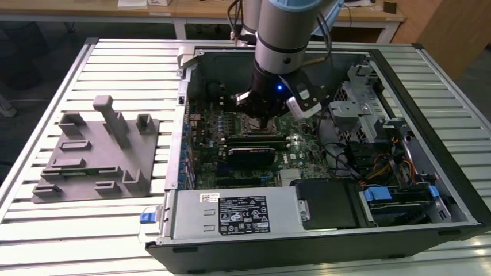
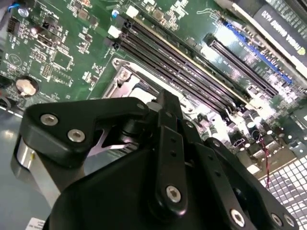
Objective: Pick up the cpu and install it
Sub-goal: 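Install the second cpu locking lever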
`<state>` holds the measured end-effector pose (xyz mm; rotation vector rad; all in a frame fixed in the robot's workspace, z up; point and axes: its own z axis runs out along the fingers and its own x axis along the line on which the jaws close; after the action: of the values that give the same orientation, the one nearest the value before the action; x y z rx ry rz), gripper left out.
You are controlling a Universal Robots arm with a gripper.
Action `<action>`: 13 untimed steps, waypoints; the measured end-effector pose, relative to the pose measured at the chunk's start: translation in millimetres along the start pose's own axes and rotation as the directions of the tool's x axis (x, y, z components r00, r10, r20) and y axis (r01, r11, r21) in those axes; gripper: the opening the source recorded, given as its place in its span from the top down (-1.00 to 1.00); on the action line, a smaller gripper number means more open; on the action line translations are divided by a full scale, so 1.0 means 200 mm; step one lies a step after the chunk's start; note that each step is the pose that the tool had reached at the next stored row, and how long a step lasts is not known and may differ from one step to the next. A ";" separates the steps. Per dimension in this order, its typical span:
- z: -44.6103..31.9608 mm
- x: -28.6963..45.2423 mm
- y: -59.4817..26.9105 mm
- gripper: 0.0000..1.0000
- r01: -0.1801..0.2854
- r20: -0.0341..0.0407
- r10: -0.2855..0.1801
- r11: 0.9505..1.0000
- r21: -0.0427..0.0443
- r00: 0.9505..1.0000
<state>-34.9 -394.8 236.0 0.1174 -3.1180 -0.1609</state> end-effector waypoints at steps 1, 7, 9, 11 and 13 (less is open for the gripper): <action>0.001 0.005 -0.001 0.79 0.000 0.000 0.000 1.000 -0.001 1.000; 0.011 0.098 -0.001 0.79 0.001 0.000 -0.001 1.000 -0.001 1.000; 0.027 0.112 -0.002 0.79 0.001 0.000 -0.001 1.000 -0.001 1.000; 0.045 0.120 -0.003 0.79 0.001 0.000 -0.001 1.000 -0.001 1.000; 0.063 0.128 -0.005 0.79 0.001 0.000 -0.001 1.000 -0.002 1.000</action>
<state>-60.6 -396.4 223.7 0.1184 -3.1179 -0.1634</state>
